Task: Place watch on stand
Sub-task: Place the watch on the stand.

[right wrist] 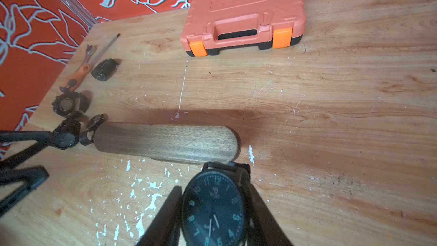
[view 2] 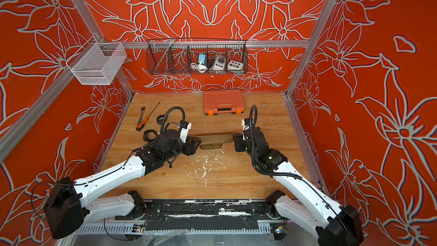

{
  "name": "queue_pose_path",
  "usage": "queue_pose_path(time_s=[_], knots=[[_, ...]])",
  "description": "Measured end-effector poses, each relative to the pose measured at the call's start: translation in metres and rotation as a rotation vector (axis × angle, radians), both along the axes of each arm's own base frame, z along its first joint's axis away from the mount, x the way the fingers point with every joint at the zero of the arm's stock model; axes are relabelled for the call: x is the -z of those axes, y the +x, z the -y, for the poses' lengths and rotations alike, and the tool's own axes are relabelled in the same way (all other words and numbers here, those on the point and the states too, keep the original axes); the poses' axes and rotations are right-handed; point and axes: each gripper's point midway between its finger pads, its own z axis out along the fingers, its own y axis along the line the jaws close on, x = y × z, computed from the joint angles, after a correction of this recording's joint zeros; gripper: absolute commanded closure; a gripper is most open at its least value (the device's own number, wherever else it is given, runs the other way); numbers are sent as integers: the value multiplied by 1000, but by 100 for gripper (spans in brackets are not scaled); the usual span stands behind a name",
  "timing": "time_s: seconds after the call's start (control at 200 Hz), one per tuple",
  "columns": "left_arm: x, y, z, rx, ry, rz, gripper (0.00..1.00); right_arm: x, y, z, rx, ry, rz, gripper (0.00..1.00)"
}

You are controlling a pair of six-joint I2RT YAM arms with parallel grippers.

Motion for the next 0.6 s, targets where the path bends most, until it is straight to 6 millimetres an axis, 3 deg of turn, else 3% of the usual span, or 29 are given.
queue_pose_path(time_s=[0.1, 0.21, 0.6], knots=[[10, 10, -24, -97, -45, -83, 31, 13, 11, 0, 5, -27, -10, 59], [21, 16, -36, -147, -90, -153, 30, 24, 19, -1, 1, -51, -8, 59], [75, 15, -24, -138, -114, -365, 36, 49, 46, -3, 7, -82, -5, 59]])
